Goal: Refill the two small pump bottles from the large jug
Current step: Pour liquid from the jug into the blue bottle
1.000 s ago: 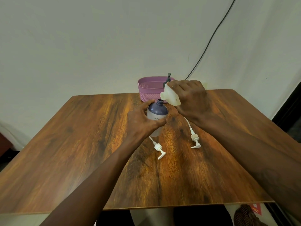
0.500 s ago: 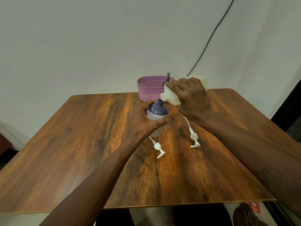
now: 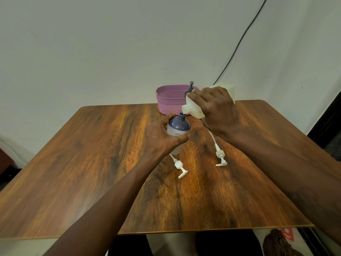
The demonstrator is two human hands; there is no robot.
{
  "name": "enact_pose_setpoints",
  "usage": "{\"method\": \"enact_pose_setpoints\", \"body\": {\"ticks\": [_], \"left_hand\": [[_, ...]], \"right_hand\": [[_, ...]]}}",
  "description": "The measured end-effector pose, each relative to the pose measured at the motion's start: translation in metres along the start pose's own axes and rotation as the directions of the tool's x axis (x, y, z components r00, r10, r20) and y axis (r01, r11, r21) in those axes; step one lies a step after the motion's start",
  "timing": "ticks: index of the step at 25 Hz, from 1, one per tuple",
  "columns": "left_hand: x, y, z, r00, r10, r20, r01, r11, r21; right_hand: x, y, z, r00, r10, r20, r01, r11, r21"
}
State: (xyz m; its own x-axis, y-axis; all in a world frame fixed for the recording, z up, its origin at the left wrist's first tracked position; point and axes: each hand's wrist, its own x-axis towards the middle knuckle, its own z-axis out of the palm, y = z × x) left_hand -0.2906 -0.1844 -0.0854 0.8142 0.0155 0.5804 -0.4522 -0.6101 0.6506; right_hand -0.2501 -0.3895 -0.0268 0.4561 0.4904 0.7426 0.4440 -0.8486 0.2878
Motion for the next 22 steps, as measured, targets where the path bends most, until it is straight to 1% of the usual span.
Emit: {"method": "enact_pose_setpoints", "body": {"ticks": [22], "left_hand": [[-0.0075,-0.0080,-0.0011,1.000,-0.025,0.016,0.025,0.999,-0.020]], "right_hand": [[0.0035,-0.0002,-0.0004,0.999,-0.017,0.027,0.017,1.000,-0.012]]}}
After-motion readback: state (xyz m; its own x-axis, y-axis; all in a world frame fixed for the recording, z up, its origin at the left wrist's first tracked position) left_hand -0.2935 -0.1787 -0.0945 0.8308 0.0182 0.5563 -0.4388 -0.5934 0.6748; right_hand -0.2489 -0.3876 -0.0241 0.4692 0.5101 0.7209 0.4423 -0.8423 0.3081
